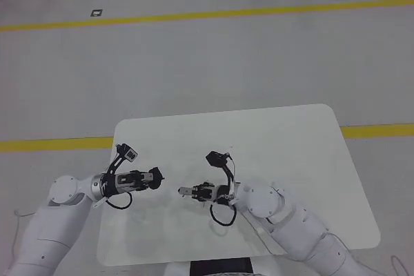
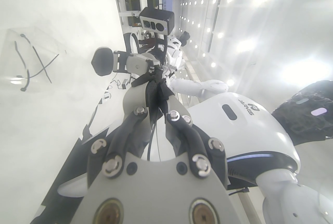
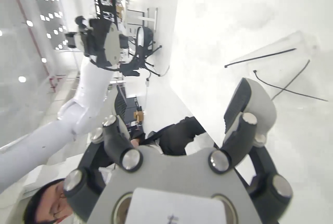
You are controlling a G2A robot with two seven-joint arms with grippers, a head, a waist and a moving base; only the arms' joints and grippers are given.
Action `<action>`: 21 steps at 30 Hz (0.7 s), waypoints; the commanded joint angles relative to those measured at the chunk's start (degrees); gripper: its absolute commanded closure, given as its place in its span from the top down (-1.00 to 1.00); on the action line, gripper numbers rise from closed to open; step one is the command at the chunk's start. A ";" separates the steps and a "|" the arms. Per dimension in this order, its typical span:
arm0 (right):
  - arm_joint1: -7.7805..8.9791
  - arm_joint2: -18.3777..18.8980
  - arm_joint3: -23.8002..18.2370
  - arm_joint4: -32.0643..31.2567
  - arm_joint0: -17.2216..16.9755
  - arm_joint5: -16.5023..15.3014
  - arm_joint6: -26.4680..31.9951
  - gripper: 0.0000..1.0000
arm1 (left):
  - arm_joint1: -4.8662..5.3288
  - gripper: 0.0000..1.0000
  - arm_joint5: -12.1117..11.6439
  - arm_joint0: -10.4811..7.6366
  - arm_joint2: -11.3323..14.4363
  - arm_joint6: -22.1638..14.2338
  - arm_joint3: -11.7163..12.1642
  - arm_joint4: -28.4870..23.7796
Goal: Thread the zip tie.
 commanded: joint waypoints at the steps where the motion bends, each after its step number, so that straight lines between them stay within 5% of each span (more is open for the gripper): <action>1: 0.05 -1.14 -0.16 -2.91 0.40 1.19 1.42 1.00 | 0.00 -1.00 0.00 0.00 0.00 0.00 0.00 0.00; 11: 0.02 -1.53 -0.26 -3.50 0.47 0.94 1.26 1.00 | 0.00 -1.00 0.00 0.00 0.00 0.00 0.00 0.00; 15: -0.32 -3.47 -0.71 -6.96 3.10 5.22 4.04 1.00 | 0.00 -1.00 0.00 0.00 0.00 0.00 0.00 0.00; 21: -2.07 -6.51 3.43 -10.07 6.90 5.40 6.76 1.00 | 0.00 -1.00 0.00 0.00 0.00 0.00 0.00 0.00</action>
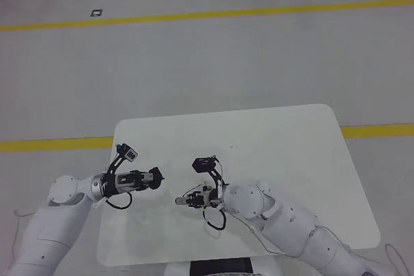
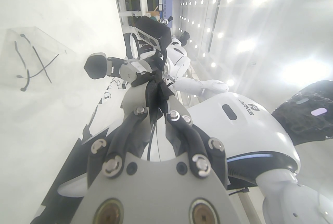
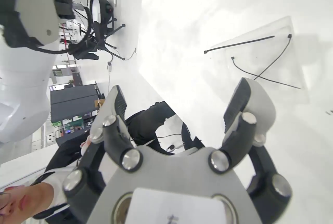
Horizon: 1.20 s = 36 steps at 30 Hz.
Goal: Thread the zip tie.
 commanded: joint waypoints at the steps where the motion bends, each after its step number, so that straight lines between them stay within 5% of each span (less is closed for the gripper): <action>1: -0.67 -0.51 1.89 -0.58 0.74 -0.01 0.28 1.00 | 0.00 -1.00 0.00 0.00 0.00 0.00 0.00 0.00; 16: -8.10 1.60 12.49 -10.42 0.30 -0.01 -0.66 1.00 | 0.00 -1.00 0.00 0.00 0.00 0.00 0.00 0.00; 29: -13.66 10.02 7.42 -31.70 -6.46 -0.01 11.38 1.00 | 0.00 -1.00 0.00 0.00 0.00 0.00 0.00 0.00; 36: -16.49 11.60 4.96 -34.62 -8.68 -0.01 15.69 1.00 | 0.00 -1.00 0.00 0.00 0.00 0.00 0.00 0.00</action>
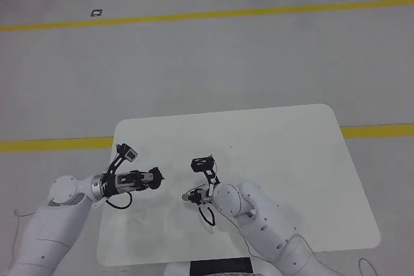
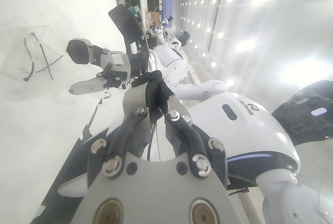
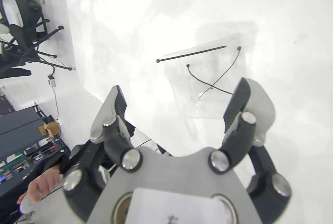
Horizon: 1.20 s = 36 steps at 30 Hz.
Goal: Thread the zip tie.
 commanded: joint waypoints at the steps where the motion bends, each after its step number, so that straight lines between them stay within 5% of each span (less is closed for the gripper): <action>1: -0.60 0.00 -0.55 0.64 -0.32 0.00 0.90 1.00 | 0.00 -1.00 0.00 0.00 0.00 0.00 0.00 0.00; 7: -1.45 -0.37 0.41 -2.34 0.17 0.00 1.81 1.00 | 0.00 -1.00 0.00 0.00 0.00 0.00 0.00 0.00; 9: -1.56 -0.26 0.24 -2.55 0.21 0.00 1.69 0.48 | 0.00 -1.00 0.00 0.00 0.00 0.00 0.00 0.00; 12: -1.41 -0.92 -0.23 -4.10 0.43 -0.84 1.86 0.32 | 0.00 -1.00 0.00 0.00 0.00 0.00 0.00 0.00; 14: -1.11 -1.48 -0.62 -5.54 0.49 -3.19 2.30 0.40 | 0.00 -1.00 0.00 0.00 0.00 0.00 0.00 0.00; 15: -0.96 -1.72 -0.86 -6.19 0.41 -4.44 2.31 0.86 | 0.00 -1.00 0.00 0.00 0.00 0.00 0.00 0.00; 16: -0.86 -1.74 -1.11 -6.44 0.27 -5.06 2.15 1.00 | 0.00 -1.00 0.00 0.00 0.00 0.00 0.00 0.00; 26: -0.84 -1.79 -1.03 -6.61 0.24 -5.22 1.83 1.00 | 0.00 -1.00 0.00 0.00 0.00 0.00 0.00 0.00; 36: -0.51 -7.45 -1.30 -18.58 3.92 -10.81 9.36 1.00 | 0.00 -1.00 0.00 0.00 0.00 0.00 0.00 0.00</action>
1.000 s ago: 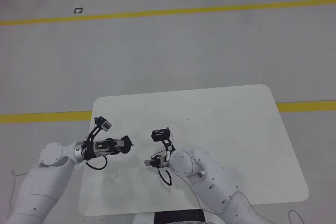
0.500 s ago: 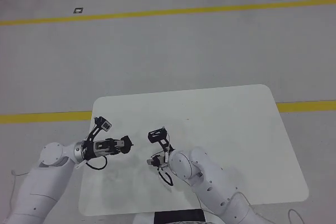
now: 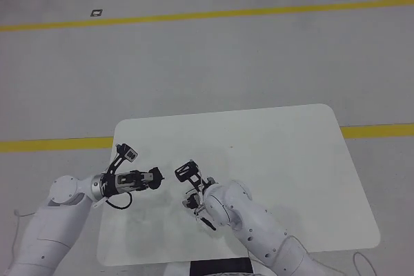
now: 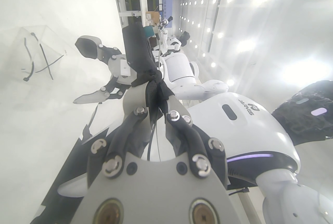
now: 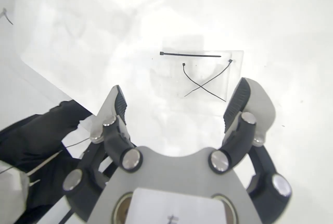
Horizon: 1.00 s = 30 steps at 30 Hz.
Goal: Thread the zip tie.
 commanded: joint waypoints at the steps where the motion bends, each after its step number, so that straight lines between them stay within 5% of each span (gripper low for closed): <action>1: -0.11 -0.74 0.47 -0.56 0.96 -0.91 1.97 1.00 | 0.00 -1.00 0.00 0.00 0.00 0.00 0.00 0.00; 20: -0.28 -2.64 2.98 -3.99 3.21 -4.14 4.26 1.00 | 0.00 -1.00 0.00 0.00 0.00 0.00 0.00 0.00; 22: -0.42 -2.81 3.34 -3.64 3.57 -4.36 4.28 0.50 | 0.00 -1.00 0.00 0.00 0.00 0.00 0.00 0.00; 23: -0.47 -2.86 3.51 -3.42 3.74 -4.54 4.21 0.00 | 0.00 -1.00 0.00 0.00 0.00 0.00 0.00 0.00; 30: -0.70 -2.61 4.66 -1.53 4.43 -5.65 3.62 -0.28 | 0.00 -1.00 0.00 0.00 0.00 0.00 0.00 0.00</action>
